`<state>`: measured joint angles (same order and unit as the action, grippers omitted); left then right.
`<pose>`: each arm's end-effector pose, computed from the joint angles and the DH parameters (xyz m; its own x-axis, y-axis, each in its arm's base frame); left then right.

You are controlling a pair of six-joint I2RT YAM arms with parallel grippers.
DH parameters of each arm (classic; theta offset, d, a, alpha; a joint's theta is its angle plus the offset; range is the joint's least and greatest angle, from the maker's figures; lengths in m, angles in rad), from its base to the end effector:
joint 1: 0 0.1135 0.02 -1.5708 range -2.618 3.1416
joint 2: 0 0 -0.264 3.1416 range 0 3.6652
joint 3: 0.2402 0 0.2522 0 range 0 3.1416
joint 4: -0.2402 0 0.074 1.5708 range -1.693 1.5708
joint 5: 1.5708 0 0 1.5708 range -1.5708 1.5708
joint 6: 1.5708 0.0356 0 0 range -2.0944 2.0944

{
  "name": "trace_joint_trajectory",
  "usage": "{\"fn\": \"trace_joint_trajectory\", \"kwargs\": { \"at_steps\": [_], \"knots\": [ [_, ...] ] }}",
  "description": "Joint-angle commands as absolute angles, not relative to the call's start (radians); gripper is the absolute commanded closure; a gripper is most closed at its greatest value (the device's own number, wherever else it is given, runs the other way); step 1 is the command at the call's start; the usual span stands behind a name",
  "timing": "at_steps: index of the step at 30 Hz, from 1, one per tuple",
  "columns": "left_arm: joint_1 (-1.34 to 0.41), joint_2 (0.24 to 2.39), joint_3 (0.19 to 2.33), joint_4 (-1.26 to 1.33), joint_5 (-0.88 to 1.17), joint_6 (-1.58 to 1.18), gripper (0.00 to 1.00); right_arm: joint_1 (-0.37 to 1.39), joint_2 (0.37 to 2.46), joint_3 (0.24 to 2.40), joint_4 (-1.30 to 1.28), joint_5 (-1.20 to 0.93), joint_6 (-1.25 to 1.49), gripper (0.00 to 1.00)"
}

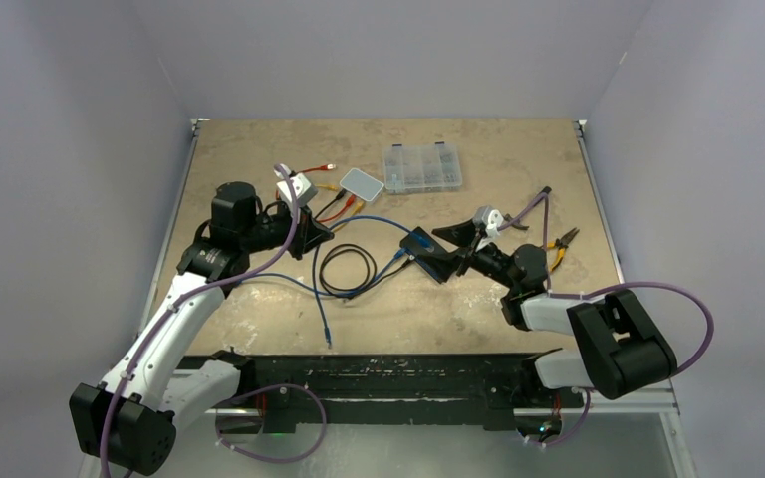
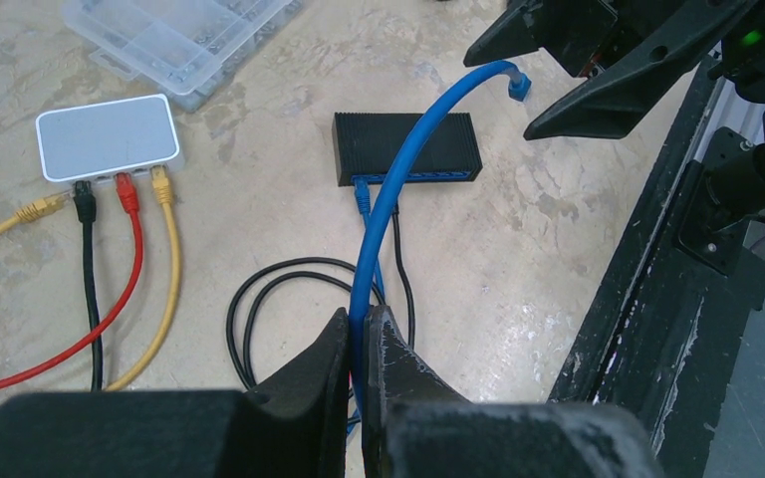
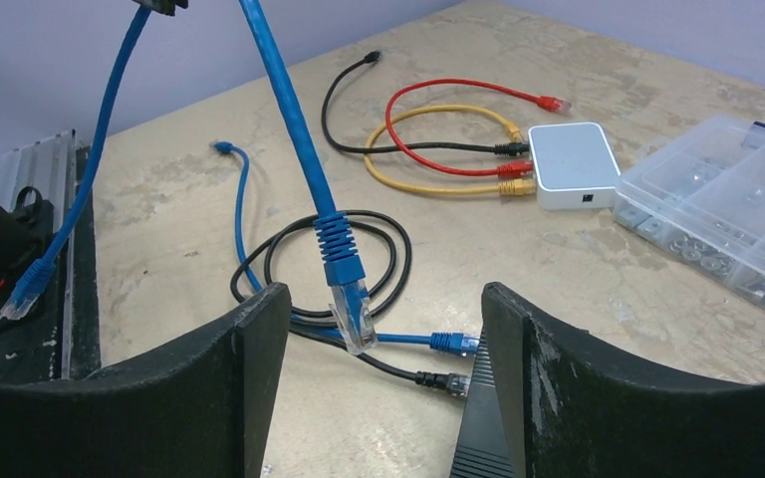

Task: Insert the plug into the switch port
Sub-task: Pick up the connector from the center of the board.

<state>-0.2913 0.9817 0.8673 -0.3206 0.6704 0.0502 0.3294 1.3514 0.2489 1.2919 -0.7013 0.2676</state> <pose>0.2005 -0.0832 0.3217 -0.3648 0.1504 -0.9189 0.7840 0.5819 -0.2160 0.2065 0.0949 0.1987 -0.0521 0.1957 -0.9793 -0.8637 0.4834 0.1425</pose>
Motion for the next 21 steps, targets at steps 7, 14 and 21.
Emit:
{"fn": "trace_joint_trajectory", "kwargs": {
  "at_steps": [7,14,21],
  "knots": [
    [-0.296,0.959,0.858,-0.277,0.699,0.062,1.00,0.333,1.356,0.282,1.340,-0.745,0.256,0.50],
    [-0.296,0.956,0.859,-0.280,0.643,0.072,1.00,0.333,1.356,0.288,1.344,-0.774,0.275,0.84],
    [-0.296,0.998,0.963,-0.339,0.488,0.129,0.90,0.332,1.386,0.290,1.424,-0.831,0.354,1.00]
  ]
}}
